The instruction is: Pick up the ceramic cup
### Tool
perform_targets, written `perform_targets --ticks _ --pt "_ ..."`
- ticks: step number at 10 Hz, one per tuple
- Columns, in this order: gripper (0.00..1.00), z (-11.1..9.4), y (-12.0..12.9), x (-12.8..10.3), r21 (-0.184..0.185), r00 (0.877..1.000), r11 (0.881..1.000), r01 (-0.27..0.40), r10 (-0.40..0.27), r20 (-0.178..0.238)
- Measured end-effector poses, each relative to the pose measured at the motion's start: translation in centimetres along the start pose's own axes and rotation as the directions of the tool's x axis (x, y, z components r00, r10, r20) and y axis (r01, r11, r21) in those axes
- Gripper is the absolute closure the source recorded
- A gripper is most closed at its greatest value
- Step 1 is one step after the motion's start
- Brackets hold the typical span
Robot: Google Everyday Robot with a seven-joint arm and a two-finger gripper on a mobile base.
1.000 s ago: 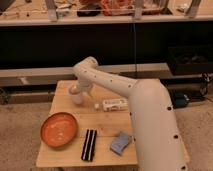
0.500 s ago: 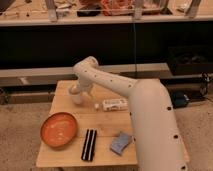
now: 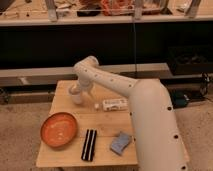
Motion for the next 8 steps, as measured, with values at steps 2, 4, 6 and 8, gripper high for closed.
perform_targets --ticks 2,4,6,8 --pt "0.2 0.04 0.03 -0.02 0.001 1.0 1.0 0.004 -0.004 0.003" --pt "0.2 -0.07 0.01 0.0 0.004 1.0 1.0 0.011 -0.011 0.006" --pt "0.2 -0.12 -0.02 0.02 0.006 1.0 1.0 0.018 -0.018 0.008" --pt "0.2 -0.14 -0.02 0.03 0.009 1.0 1.0 0.023 -0.023 0.011"
